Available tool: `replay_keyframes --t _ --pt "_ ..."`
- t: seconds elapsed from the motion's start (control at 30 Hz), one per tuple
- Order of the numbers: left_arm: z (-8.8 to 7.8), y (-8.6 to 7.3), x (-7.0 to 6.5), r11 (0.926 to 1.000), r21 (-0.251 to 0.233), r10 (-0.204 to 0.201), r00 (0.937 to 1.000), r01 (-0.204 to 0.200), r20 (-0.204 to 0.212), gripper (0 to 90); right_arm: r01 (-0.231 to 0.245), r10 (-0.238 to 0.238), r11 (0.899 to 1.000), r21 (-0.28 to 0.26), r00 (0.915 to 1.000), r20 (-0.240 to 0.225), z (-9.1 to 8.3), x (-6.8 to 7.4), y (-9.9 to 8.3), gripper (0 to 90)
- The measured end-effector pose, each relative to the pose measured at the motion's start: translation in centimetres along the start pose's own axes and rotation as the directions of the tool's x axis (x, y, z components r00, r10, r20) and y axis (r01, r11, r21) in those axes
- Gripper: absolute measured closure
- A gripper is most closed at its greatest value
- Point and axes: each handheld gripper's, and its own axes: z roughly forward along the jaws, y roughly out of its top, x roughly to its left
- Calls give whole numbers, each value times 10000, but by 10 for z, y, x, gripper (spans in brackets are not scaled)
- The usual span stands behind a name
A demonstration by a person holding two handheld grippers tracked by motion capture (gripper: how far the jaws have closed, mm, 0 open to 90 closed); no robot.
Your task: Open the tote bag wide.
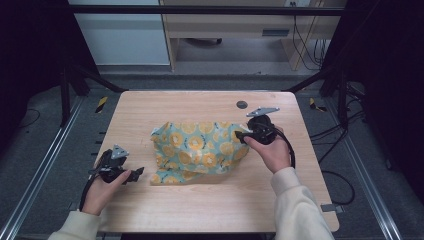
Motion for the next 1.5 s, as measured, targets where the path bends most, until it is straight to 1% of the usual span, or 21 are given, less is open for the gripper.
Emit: replay_keyframes --t 0.07,0.17,0.2,0.27,0.33,0.4,0.43,0.47,0.57,0.63,0.7,0.77,0.83,0.97,1.03,1.13,1.17,1.2,1.3,1.43,1.5 --pt "0 0 -1 10000 -43 -54 10000 54 28 93 6 -7 10000 -8 9999 -134 6 0 7 433" --pt "0 1 -1 10000 -42 -30 10000 30 55 93 -65 64 10000 -20 9992 -387 13 1 16 437" --pt "0 1 -1 10000 -38 -27 10000 27 53 93 -206 207 9998 10 9982 -557 17 2 19 432" --pt "0 1 -1 10000 -14 29 10000 -29 71 93 -345 353 9993 132 9968 -724 23 2 23 414" --pt "0 1 -1 10000 -20 66 10000 -65 71 93 -303 323 9991 285 9968 -738 29 4 25 396" --pt "-1 1 -1 10000 -19 68 9999 -67 78 93 -309 339 9987 395 9964 -783 35 6 26 399" --pt "-1 1 -1 10000 -21 69 10000 -69 71 93 -305 343 9985 465 9960 -825 38 7 26 437" --pt "-1 1 -1 10000 -16 71 9999 -71 73 93 -297 340 9983 506 9957 -862 40 9 27 510" --pt "-1 1 0 10000 -5 92 9999 -92 63 93 -77 115 9991 416 9957 -914 41 13 28 734" --pt "0 1 0 10000 -20 82 10000 -82 53 93 95 -63 9995 298 9946 -1036 38 16 31 842" --pt "0 1 0 9999 3 103 9999 -103 45 93 208 -185 9996 195 9934 -1129 35 18 33 896" --pt "0 2 0 9999 7 118 9999 -118 37 93 269 -265 9996 16 9931 -1143 30 20 36 900" --pt "0 1 0 9999 21 121 9999 -121 23 93 364 -395 9989 -291 9926 -1147 22 23 41 900" --pt "0 1 1 9999 79 111 9999 -111 28 93 531 -644 9941 -948 9905 -1211 2 34 50 900" --pt "-1 1 2 10000 48 41 10000 -41 27 94 741 -903 9892 -1268 9878 -1268 -9 41 53 900" --pt "-1 0 3 10000 57 1 10000 -1 -12 94 1051 -1264 9819 -1576 9832 -1316 -24 51 53 900" --pt "-1 0 3 10000 56 -8 10000 8 -13 94 1210 -1451 9783 -1679 9796 -1393 -31 56 51 900" --pt "-1 1 3 10000 78 12 10000 -12 -5 94 1261 -1519 9762 -1765 9782 -1416 -35 59 50 900" --pt "-1 1 2 10000 86 26 10000 -26 -18 94 1548 -1887 9661 -2068 9696 -1558 -50 70 45 900" --pt "-1 1 2 10000 81 14 10000 -14 -6 94 1666 -2098 9572 -2368 9628 -1706 -67 80 37 900" --pt "-1 1 3 10000 76 3 10000 -3 -16 94 1651 -2140 9536 -2516 9600 -1808 -73 83 34 900"
